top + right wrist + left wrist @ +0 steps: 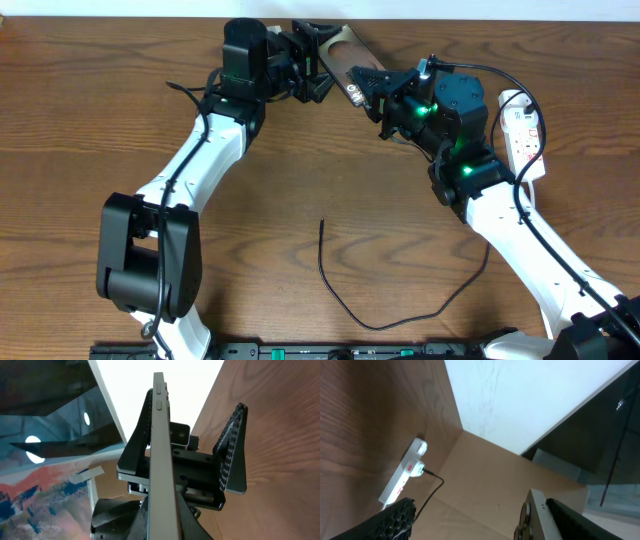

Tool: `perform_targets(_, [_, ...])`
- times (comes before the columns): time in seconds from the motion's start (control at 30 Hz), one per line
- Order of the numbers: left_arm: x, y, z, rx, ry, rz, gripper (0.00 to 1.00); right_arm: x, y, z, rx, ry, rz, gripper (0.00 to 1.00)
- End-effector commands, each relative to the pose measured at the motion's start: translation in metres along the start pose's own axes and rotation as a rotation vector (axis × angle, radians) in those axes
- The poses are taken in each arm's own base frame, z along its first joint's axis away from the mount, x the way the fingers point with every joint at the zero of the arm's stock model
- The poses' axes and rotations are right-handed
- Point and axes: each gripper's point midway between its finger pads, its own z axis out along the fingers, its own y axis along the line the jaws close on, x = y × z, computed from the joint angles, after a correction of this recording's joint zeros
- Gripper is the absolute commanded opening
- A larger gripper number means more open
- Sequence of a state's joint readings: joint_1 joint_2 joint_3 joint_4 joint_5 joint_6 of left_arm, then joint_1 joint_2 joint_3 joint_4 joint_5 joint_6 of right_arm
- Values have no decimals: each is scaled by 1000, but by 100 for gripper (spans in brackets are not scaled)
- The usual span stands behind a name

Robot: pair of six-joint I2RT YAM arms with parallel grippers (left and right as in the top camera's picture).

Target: Plug charger to phone and switch on socket

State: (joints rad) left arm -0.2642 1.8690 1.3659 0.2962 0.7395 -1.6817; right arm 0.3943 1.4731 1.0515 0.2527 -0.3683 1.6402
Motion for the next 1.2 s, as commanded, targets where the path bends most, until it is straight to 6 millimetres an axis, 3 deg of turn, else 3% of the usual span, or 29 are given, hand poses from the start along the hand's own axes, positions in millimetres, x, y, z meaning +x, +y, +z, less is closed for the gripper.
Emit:
perform_targets(0.0, [18, -18, -6, 29, 66, 72, 78, 10, 13, -1, -27, 34, -8, 2])
perform_targets(0.17, [21, -18, -7, 28, 94, 157, 72, 19, 7, -1, 1, 85, 1, 2])
perform_targets(0.27, [23, -19, -9, 32, 112, 166, 63, 22, 6, -1, 5, 100, 2, 2])
perform_targets(0.37, [18, -20, -11, 36, 102, 176, 49, 24, 5, -1, 7, 109, 2, 2])
perform_targets(0.43, [15, -21, -13, 38, 96, 174, 30, 23, 4, -1, 12, 108, 4, 2])
perform_targets(0.53, [15, -21, -13, 38, 95, 174, 22, 27, -3, -1, 42, 114, 16, 2])
perform_targets(0.57, [15, -21, -13, 37, 95, 174, 13, 30, -5, 0, 50, 121, 18, 2])
perform_targets(0.6, [15, -21, -13, 37, 95, 175, 9, 33, -8, 0, 59, 126, 20, 2])
perform_targets(0.7, [15, -21, -13, 37, 95, 181, 7, 44, -11, 2, 70, 147, 19, 1])
perform_targets(0.9, [15, -21, -13, 38, 95, 182, 7, 45, -11, 2, 73, 149, 36, 2])
perform_targets(0.93, [15, -21, -13, 38, 95, 182, 7, 45, -11, 2, 72, 149, 34, 13])
perform_targets(0.97, [15, -21, -13, 38, 95, 182, 7, 45, -11, 2, 73, 150, 34, 41])
perform_targets(1.0, [15, -21, -13, 38, 95, 182, 7, 45, -11, 2, 72, 149, 33, 79])
perform_targets(1.03, [15, -21, -13, 38, 94, 182, 7, 45, -11, 2, 71, 150, 24, 99])
perform_targets(1.17, [0, -25, -22, 47, 65, 186, 7, 44, -11, 2, 69, 156, -7, 99])
